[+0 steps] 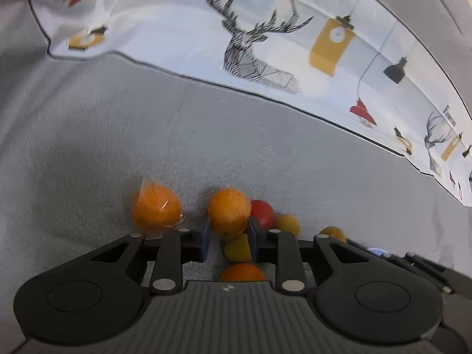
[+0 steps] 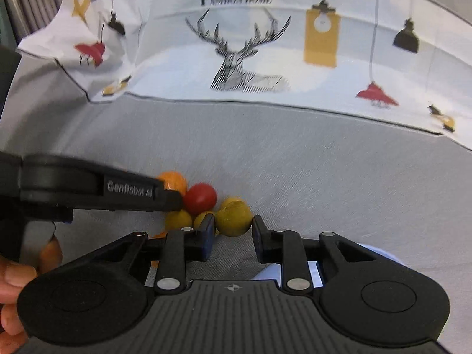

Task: Organize fruits
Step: 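Carry the tangerine and yellow fruit over the blue plate and open both tools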

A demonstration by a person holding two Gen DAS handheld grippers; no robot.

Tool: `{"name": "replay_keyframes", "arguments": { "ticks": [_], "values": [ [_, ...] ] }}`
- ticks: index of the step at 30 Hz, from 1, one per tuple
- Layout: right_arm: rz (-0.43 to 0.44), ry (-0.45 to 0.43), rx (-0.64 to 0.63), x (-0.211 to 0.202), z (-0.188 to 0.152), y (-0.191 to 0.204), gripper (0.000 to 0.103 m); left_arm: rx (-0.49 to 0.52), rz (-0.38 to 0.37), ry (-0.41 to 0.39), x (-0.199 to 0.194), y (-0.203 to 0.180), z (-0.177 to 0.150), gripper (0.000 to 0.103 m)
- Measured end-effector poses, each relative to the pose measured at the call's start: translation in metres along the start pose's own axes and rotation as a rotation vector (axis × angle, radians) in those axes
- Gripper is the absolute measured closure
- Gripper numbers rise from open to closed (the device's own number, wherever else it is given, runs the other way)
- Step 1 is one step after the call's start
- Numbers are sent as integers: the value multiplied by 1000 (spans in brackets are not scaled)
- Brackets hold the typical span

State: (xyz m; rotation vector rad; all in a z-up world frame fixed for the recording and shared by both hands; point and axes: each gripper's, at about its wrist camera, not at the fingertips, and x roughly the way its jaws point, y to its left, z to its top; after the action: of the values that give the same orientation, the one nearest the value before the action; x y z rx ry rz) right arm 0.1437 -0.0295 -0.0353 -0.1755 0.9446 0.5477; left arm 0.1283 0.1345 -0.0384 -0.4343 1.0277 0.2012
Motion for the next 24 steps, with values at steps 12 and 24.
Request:
{"name": "replay_keyframes", "arguments": {
  "ticks": [12, 24],
  "values": [
    [-47, -64, 36, -56, -9, -29, 75, -37, -26, 23, -19, 14, 11, 96],
    [-50, -59, 120, -72, -28, -70, 75, -70, -41, 34, 7, 6, 11, 50]
  ]
}}
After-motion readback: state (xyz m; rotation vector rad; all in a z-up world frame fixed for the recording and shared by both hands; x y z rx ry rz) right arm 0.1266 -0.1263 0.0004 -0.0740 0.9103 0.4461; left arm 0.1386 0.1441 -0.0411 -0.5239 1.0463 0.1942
